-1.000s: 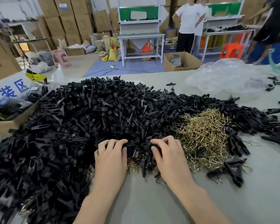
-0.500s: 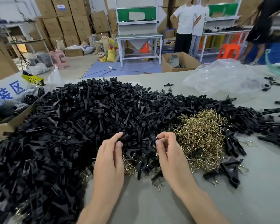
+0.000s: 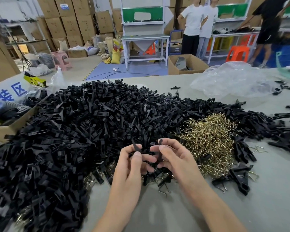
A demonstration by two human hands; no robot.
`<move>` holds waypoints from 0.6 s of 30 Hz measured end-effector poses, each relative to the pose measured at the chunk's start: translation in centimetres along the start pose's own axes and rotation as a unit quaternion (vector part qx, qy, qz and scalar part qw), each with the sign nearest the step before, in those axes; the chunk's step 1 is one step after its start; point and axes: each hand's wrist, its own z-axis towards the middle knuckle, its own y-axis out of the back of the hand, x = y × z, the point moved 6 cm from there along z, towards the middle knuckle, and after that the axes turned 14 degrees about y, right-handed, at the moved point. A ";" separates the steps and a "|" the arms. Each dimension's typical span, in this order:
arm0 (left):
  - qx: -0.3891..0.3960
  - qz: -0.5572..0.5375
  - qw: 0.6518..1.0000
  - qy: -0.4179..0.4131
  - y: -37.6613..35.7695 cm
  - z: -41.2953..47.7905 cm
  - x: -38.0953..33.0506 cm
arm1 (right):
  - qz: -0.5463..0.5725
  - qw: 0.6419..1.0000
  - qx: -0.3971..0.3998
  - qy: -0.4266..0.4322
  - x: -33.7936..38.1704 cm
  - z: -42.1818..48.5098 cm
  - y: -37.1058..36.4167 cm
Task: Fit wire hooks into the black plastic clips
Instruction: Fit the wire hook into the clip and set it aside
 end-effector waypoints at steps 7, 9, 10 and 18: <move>0.074 -0.163 0.982 0.066 -0.3 0.4 -0.1 | 0.052 0.997 0.048 0.009 -0.4 0.1 -0.4; 0.081 -0.197 0.974 0.075 -0.3 0.5 -0.1 | 0.039 0.998 0.046 0.017 -0.4 0.1 -0.3; 0.083 -0.208 0.972 0.078 -0.3 0.5 -0.1 | 0.036 0.998 0.045 0.017 -0.4 0.1 -0.2; 0.105 -0.184 0.972 0.103 -0.2 0.7 0.4 | 0.126 0.991 -0.005 -0.053 -1.2 -0.3 -0.5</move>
